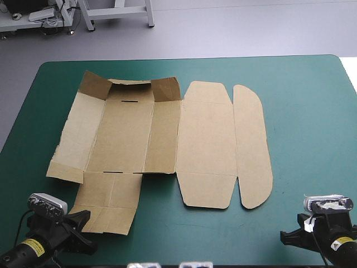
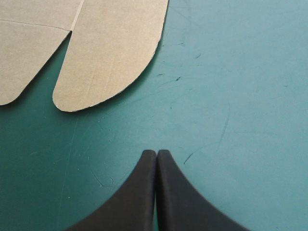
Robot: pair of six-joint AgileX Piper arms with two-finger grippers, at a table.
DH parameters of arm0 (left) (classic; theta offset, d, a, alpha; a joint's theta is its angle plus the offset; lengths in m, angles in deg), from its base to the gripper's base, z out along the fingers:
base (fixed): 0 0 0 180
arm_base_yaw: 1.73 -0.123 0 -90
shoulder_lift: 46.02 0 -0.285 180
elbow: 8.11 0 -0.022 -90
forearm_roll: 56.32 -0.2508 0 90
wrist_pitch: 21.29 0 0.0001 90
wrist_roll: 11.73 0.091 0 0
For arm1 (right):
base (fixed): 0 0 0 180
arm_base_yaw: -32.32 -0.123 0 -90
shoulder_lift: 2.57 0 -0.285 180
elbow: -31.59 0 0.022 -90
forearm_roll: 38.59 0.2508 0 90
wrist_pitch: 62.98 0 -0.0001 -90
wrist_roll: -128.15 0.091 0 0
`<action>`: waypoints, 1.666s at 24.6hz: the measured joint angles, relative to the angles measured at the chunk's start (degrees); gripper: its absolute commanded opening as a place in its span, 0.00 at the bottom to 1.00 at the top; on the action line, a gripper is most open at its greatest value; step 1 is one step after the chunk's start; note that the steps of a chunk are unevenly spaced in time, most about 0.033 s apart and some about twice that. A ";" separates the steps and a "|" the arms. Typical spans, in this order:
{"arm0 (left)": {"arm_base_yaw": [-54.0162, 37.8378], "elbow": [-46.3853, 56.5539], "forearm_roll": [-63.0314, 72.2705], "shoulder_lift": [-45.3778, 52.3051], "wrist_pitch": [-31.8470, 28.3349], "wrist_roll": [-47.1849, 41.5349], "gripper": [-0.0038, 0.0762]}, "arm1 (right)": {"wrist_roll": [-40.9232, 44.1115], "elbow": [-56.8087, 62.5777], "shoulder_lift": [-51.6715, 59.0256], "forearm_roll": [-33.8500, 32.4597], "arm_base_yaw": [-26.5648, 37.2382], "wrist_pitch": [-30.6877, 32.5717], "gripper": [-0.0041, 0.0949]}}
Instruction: Fold the box
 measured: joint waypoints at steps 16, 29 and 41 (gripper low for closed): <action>0.00 -32.99 -2.85 -36.31 -0.54 0.38 0.04 | 0.00 0.00 0.00 0.00 0.00 0.00 0.02; -13.63 -43.68 -0.23 -53.69 -2.31 2.90 0.04 | 0.00 0.00 0.00 0.00 0.00 0.00 0.02; -44.85 -47.16 27.76 -65.34 3.69 19.91 0.04 | 0.00 0.00 0.00 0.00 0.00 0.00 0.02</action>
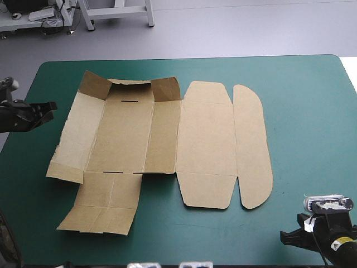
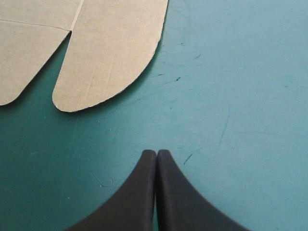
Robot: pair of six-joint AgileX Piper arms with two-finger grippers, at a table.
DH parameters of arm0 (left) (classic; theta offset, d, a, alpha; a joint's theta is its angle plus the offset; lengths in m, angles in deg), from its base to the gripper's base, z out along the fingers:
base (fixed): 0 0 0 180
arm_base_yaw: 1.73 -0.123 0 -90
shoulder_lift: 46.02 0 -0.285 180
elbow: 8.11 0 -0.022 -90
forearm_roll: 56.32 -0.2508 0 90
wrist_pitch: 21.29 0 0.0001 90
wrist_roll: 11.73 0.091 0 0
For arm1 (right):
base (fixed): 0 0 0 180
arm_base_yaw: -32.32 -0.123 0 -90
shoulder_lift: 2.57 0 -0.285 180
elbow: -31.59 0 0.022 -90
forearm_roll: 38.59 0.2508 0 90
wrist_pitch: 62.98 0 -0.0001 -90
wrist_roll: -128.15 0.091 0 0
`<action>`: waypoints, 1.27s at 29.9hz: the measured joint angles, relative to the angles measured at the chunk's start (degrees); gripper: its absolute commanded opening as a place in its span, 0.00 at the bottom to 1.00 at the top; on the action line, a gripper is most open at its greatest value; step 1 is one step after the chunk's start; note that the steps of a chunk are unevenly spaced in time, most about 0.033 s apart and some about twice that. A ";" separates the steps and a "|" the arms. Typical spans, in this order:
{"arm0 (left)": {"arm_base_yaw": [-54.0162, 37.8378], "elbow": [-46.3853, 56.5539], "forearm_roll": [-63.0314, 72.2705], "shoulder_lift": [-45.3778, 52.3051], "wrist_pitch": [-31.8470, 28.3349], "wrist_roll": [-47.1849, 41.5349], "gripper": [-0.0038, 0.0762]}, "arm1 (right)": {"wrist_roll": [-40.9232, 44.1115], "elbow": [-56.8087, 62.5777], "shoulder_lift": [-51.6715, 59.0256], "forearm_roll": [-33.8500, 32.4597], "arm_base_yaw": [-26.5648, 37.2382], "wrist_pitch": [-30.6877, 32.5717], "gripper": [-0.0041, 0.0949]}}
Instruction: Fold the box
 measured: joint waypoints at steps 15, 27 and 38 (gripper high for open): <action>-9.19 -0.18 -7.11 -10.58 7.73 5.96 0.14 | 0.00 0.00 0.00 0.00 0.00 0.00 0.02; -9.19 -0.30 -0.76 -16.26 10.35 12.54 0.71 | 0.00 0.00 0.00 0.00 0.00 0.00 0.02; -8.33 -0.54 2.80 -21.88 10.09 18.72 0.71 | 0.00 0.00 0.00 0.00 0.00 0.00 0.02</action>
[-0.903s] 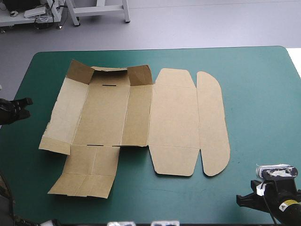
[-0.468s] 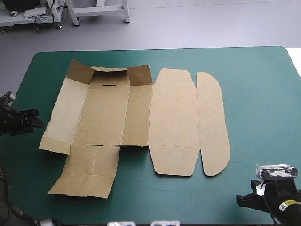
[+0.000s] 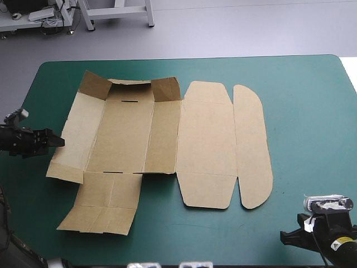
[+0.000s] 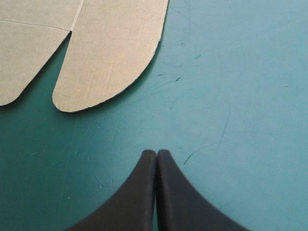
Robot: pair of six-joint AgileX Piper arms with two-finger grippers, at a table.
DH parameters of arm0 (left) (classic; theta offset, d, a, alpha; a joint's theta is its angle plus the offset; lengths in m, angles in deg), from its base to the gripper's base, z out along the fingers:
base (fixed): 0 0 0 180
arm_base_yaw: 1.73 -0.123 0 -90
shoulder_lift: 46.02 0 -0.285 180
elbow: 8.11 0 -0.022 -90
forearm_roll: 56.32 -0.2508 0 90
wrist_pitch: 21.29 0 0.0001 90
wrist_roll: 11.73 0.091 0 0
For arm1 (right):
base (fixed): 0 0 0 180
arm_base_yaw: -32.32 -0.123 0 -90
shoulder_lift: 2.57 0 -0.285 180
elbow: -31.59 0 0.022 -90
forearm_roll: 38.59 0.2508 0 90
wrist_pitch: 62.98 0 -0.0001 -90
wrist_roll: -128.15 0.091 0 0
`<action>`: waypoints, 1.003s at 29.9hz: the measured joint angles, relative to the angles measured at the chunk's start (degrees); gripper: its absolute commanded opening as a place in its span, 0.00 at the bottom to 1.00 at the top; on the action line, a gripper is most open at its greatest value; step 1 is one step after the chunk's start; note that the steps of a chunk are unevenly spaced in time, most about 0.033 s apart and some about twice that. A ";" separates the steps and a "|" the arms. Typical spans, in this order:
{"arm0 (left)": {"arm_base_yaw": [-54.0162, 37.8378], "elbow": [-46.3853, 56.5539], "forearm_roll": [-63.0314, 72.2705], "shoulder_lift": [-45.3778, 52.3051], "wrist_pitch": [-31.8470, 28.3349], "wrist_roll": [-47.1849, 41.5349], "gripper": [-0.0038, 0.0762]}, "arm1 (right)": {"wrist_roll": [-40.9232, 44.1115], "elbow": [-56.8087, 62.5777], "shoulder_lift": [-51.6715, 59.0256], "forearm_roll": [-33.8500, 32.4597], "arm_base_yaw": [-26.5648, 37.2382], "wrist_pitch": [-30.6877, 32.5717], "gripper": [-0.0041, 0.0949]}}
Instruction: Fold the box
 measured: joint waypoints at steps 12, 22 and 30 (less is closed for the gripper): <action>10.94 -0.16 0.59 -4.46 -0.31 1.48 0.64 | 0.00 0.00 0.00 0.00 0.00 0.00 0.02; 12.83 -0.16 -0.14 -4.76 -0.78 2.75 0.14 | 0.00 0.00 0.00 0.00 0.00 0.00 0.02; 13.04 -0.46 -0.16 -4.97 -0.14 2.87 0.04 | 0.00 0.00 0.00 0.00 0.00 0.00 0.02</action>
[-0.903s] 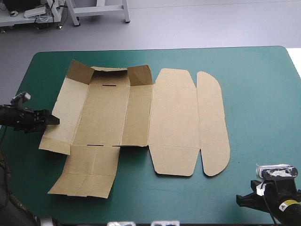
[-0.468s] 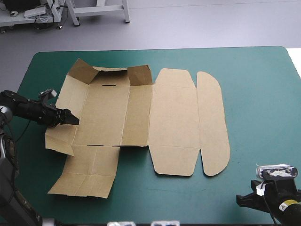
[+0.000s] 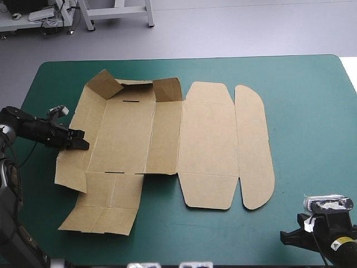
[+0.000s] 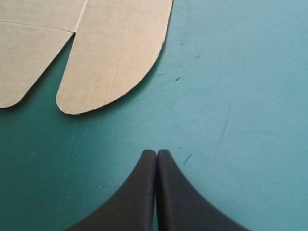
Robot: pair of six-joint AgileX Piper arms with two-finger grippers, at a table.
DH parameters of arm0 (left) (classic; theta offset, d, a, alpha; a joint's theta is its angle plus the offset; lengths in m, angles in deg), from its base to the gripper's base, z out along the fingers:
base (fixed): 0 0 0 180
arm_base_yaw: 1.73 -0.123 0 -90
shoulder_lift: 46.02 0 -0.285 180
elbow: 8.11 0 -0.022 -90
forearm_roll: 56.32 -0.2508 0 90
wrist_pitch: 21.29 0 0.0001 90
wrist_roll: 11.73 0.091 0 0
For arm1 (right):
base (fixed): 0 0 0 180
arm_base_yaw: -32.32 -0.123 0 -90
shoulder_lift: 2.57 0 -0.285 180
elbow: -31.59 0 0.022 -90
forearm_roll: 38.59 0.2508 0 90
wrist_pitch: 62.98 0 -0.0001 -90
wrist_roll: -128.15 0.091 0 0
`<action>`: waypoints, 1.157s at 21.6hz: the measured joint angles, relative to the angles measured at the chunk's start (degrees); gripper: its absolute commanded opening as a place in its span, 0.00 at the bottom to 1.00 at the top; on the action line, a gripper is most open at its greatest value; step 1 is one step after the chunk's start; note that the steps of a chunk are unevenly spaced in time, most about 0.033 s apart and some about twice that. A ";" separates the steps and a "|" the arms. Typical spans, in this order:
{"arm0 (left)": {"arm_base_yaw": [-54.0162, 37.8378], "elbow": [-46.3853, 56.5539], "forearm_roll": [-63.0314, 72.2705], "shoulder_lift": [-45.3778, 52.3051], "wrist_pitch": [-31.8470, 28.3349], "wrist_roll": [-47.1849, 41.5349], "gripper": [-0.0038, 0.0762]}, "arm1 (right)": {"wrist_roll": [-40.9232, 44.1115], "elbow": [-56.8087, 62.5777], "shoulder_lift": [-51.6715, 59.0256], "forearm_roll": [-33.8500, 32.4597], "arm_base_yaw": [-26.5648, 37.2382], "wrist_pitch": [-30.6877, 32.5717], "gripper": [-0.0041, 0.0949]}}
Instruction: Fold the box
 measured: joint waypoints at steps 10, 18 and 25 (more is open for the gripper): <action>8.93 -9.94 -13.05 6.49 0.44 0.00 0.04 | 0.00 0.00 0.00 0.00 0.00 0.00 0.02; 27.57 -20.80 -27.67 11.01 1.39 -0.10 0.04 | 0.00 0.00 0.00 0.00 0.00 0.00 0.02; 47.30 -25.19 -44.10 11.64 -5.48 0.01 0.04 | 0.00 0.00 0.00 0.00 0.00 0.00 0.02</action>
